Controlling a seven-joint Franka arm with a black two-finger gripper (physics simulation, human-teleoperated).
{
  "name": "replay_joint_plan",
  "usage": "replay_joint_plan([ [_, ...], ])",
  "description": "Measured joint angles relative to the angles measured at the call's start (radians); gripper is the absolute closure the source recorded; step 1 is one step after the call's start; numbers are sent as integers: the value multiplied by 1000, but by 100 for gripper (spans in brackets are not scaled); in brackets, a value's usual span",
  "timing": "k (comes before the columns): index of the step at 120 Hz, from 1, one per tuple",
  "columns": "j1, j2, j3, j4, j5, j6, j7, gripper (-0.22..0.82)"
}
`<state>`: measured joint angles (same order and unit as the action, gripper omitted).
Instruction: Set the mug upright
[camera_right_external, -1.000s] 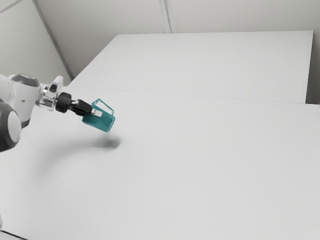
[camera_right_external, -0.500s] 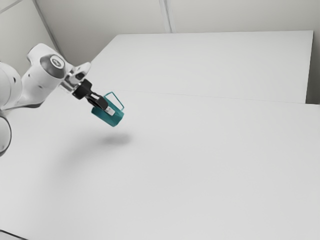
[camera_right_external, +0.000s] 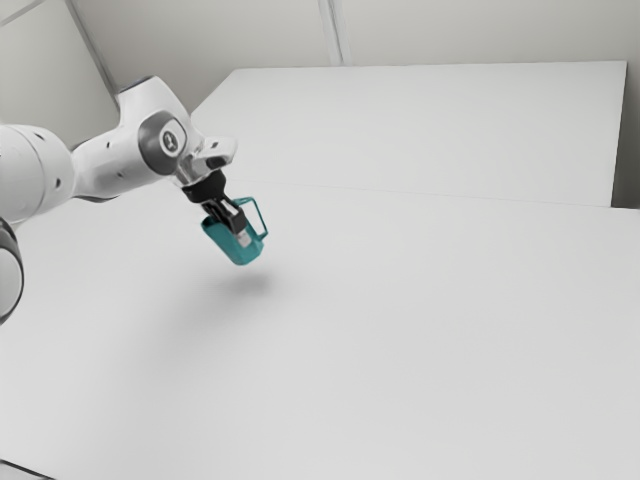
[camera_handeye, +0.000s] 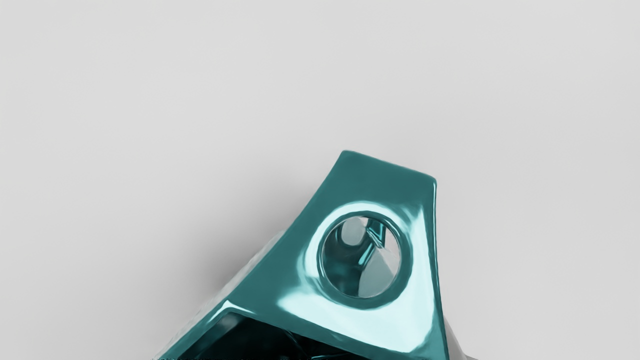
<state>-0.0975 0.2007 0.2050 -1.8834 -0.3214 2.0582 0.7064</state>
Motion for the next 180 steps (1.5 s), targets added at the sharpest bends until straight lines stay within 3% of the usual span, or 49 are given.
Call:
replay_joint_plan([
  [25, -7, -29, -41, -66, 65, 49, -116, 79],
  [86, -46, -17, -45, -102, 141, 109, -331, 79],
  [156, -50, 40, -46, -99, 145, 155, -451, 79],
  [180, -50, 43, -45, -100, 137, 160, -468, 73],
])
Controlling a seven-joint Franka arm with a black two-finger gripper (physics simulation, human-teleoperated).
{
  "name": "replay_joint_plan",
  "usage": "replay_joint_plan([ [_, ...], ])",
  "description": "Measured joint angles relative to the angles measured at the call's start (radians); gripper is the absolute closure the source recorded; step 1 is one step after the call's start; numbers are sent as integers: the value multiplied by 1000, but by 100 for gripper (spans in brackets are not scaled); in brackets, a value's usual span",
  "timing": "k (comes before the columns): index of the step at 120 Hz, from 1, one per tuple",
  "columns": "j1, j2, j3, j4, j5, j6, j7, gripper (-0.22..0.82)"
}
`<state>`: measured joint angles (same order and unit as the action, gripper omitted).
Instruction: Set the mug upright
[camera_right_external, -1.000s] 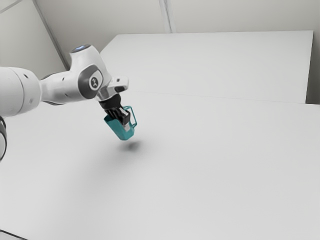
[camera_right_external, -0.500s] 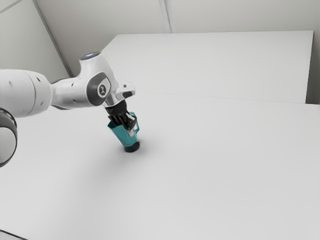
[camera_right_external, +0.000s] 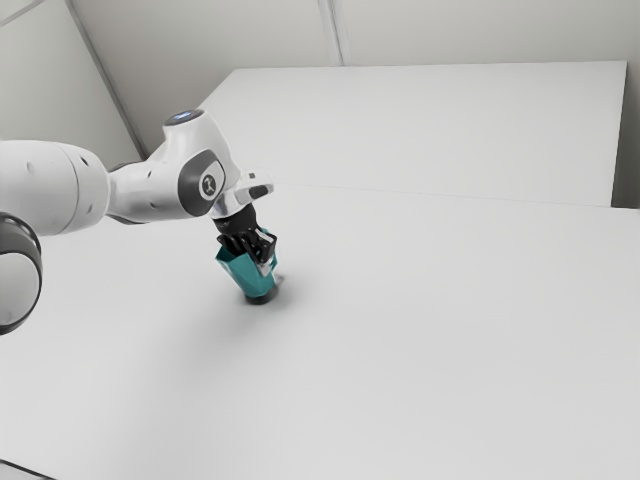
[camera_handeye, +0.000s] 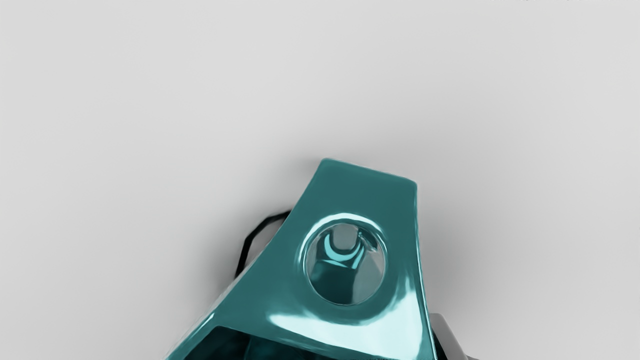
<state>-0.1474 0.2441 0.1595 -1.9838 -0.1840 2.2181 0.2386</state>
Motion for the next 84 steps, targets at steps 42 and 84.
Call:
replay_joint_plan([
  [42, -1, -20, 0, 7, -7, 2, -10, 61],
  [84, -1, -125, 2, 32, 68, -8, -14, 54],
])
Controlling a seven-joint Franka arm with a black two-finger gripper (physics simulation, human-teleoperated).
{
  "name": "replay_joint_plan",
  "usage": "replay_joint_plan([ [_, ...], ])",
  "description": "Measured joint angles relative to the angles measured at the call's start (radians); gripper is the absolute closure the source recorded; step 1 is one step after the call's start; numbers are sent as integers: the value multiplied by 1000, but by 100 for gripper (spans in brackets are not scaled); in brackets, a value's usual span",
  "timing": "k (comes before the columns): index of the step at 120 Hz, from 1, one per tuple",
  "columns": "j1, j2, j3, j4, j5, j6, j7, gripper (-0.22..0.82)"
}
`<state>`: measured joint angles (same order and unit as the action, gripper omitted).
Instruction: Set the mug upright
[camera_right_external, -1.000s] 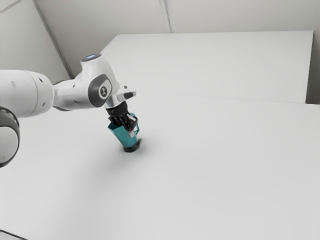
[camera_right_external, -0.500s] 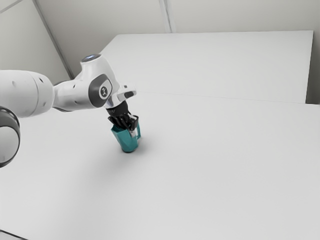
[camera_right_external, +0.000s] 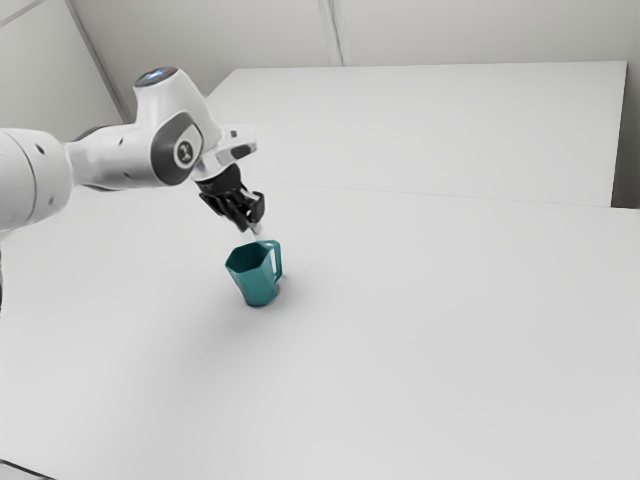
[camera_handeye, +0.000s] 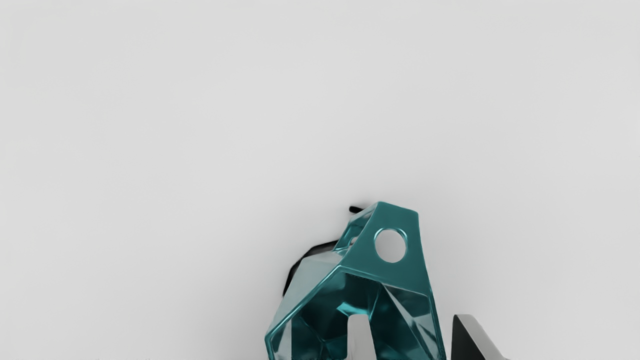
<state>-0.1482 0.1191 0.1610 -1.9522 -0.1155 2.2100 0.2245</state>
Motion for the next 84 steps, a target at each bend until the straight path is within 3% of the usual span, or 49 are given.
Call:
replay_joint_plan([
  [7, 2, -22, 1, 1, 18, -2, 0, 51],
  [18, 8, -55, 7, 21, 49, -17, 1, 35],
  [38, 21, -105, 13, 133, 130, -125, 2, 17],
  [84, 13, -147, 54, 251, 244, -320, 1, 5],
])
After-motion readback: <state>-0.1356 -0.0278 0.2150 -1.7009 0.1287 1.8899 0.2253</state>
